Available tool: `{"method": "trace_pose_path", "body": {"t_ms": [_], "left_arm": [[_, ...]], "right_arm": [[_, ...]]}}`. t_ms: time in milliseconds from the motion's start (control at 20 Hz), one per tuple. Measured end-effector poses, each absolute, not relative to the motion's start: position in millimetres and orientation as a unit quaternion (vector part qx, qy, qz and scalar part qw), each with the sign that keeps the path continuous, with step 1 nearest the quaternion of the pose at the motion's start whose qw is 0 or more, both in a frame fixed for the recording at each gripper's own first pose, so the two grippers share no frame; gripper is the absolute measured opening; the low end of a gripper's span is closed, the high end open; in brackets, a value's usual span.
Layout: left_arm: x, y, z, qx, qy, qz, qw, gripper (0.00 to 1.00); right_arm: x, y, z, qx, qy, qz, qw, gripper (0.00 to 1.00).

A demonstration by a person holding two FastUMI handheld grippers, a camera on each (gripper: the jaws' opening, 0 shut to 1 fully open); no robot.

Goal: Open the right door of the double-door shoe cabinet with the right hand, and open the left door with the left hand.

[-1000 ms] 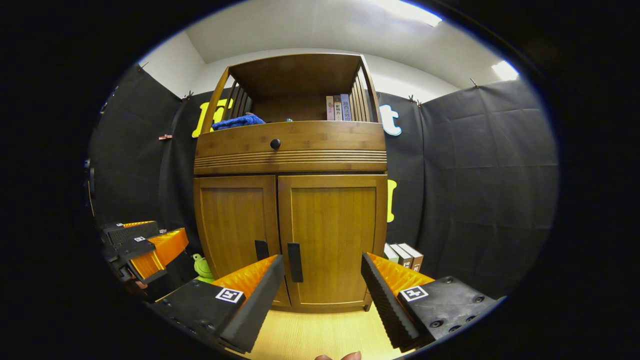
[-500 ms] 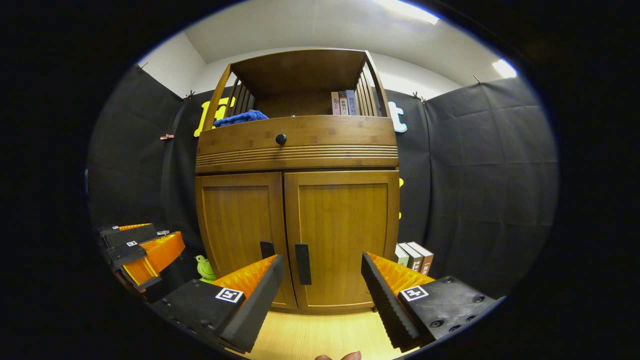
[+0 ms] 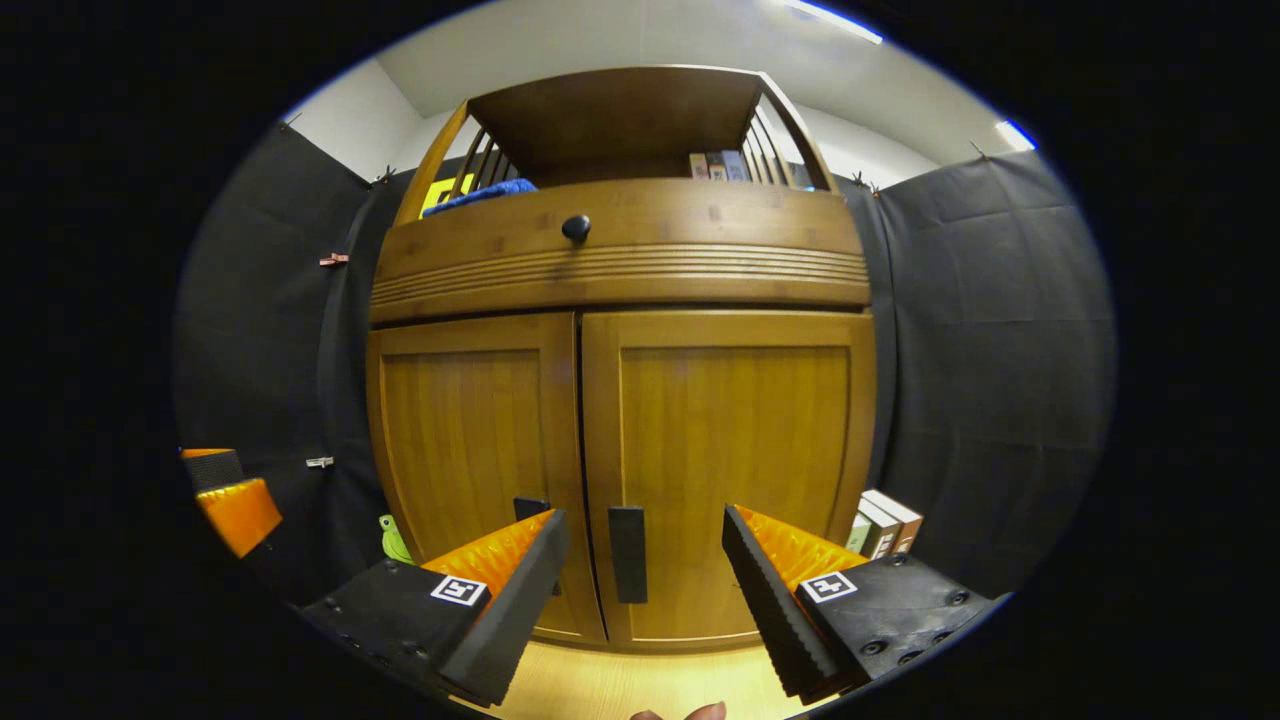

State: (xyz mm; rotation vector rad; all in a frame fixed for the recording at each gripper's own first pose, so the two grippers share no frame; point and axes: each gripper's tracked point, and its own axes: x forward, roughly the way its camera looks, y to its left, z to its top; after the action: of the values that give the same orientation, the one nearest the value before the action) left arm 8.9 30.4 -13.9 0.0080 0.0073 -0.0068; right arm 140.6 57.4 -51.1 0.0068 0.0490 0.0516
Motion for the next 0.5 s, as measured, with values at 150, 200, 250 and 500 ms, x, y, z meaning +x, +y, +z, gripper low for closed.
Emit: {"method": "trace_pose_path", "body": {"t_ms": [150, 200, 250, 500], "left_arm": [[5, 37, -19, 0.002, 0.009, 0.003, 1.0, 0.95], [3, 42, -19, 0.002, 0.009, 0.005, 1.0, 0.95], [3, 46, -21, 0.003, 0.01, 0.008, 1.0, 0.95], [3, 65, -32, 0.005, 0.027, 0.022, 0.999, 0.95]], "right_arm": [[167, 60, -86, 0.016, 0.069, 0.019, 0.997, 0.98], [176, 63, -95, 0.017, 0.079, 0.021, 0.997, 0.98], [185, 66, -104, 0.014, 0.087, 0.023, 0.996, 0.98], [222, 67, -129, 0.01, 0.103, 0.012, 0.995, 0.78]]}}
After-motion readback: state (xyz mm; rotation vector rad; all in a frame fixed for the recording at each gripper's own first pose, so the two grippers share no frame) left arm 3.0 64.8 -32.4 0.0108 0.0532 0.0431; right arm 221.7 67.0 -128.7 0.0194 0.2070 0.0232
